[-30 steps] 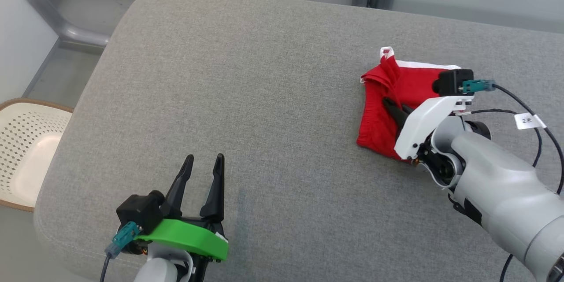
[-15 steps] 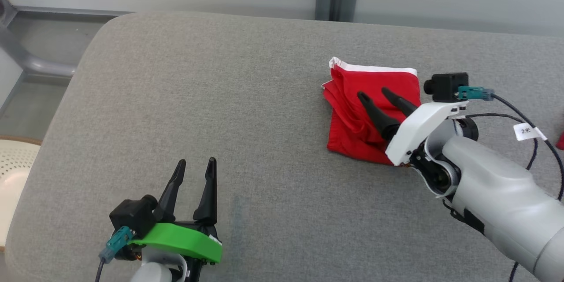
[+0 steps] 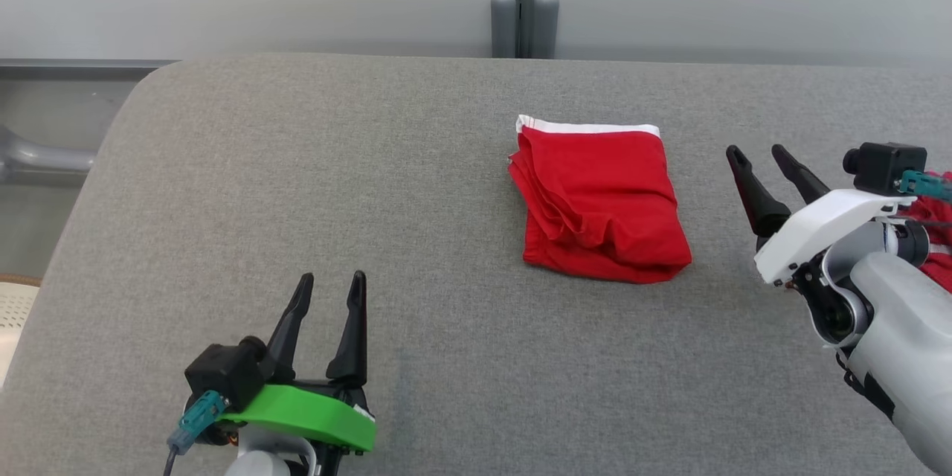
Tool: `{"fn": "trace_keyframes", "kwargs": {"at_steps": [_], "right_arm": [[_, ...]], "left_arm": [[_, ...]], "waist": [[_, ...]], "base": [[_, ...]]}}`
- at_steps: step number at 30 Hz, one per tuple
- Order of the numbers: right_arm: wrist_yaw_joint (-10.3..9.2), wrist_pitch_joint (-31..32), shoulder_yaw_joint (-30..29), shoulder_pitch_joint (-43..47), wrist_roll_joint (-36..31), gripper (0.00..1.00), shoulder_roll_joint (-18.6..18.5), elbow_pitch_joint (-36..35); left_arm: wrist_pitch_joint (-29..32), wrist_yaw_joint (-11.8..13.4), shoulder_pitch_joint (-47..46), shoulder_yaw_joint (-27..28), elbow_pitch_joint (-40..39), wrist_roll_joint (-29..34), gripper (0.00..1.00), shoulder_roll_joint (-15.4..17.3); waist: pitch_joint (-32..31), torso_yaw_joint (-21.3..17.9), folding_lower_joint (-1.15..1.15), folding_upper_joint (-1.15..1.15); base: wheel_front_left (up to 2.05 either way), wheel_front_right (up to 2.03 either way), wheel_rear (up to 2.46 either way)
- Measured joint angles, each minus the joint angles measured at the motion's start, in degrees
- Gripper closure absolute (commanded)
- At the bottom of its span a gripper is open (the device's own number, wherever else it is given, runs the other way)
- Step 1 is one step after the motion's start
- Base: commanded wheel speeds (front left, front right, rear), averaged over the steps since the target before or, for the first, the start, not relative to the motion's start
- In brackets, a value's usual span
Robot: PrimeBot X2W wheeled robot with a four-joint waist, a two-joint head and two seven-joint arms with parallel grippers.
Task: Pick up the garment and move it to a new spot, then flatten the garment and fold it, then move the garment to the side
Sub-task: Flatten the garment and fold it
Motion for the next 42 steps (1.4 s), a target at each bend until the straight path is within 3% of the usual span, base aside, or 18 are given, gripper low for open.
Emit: {"fn": "trace_keyframes", "kwargs": {"at_steps": [7,8,9,10,17,22,28,35,42], "right_arm": [[0.00,-0.01,-6.70,2.38,-9.50,0.00,3.19,0.44],[0.00,-0.01,-7.56,2.68,-10.92,0.12,4.20,0.74],[0.00,-0.01,-8.44,2.91,-12.56,0.62,5.32,1.25],[0.00,-0.01,-8.94,2.96,-13.68,1.00,6.09,1.88],[0.00,-0.07,-11.10,2.75,-21.85,1.00,13.33,9.50],[0.01,0.64,-7.44,2.58,-22.48,1.00,17.84,13.27],[0.01,1.00,-0.18,2.81,-21.54,1.00,21.45,11.59],[0.01,0.25,3.69,3.26,-18.72,1.00,21.00,6.38],[0.01,-0.01,-4.69,4.92,-22.62,1.00,15.34,-5.89]], "left_arm": [[-0.01,0.00,0.72,0.76,-0.52,1.31,0.00,0.00],[0.00,0.00,0.72,0.67,-0.57,1.31,0.00,0.00],[0.00,0.00,0.71,0.55,-0.60,1.31,0.00,0.00],[-0.01,0.00,0.71,0.37,-0.63,1.31,0.00,0.00],[-0.01,-0.01,0.55,-0.20,-0.23,1.31,0.00,-0.01],[0.00,-0.01,0.48,-0.30,0.33,1.31,0.00,0.00],[0.00,-0.01,0.15,-0.40,0.62,1.27,0.00,0.00],[0.00,-0.01,0.18,0.74,0.56,1.32,0.00,-0.01],[0.00,-0.02,0.66,2.76,-1.05,2.25,0.00,-0.02]], "waist": [[0.06,1.44,0.00,0.00],[0.15,1.68,0.00,0.00],[0.24,1.96,0.00,0.00],[0.32,2.19,0.00,0.00],[0.91,4.74,0.00,0.00],[1.43,6.83,0.00,0.00],[2.04,8.72,0.00,0.00],[1.85,7.94,0.00,0.00],[0.74,4.62,0.00,0.00]], "base": [[0.00,0.00,0.00],[0.00,0.00,0.00],[0.00,0.00,0.00],[0.00,0.00,0.00],[0.00,0.00,0.00],[0.00,0.00,0.00],[0.00,0.00,0.00],[0.00,0.00,0.00],[0.00,0.00,0.00]]}}
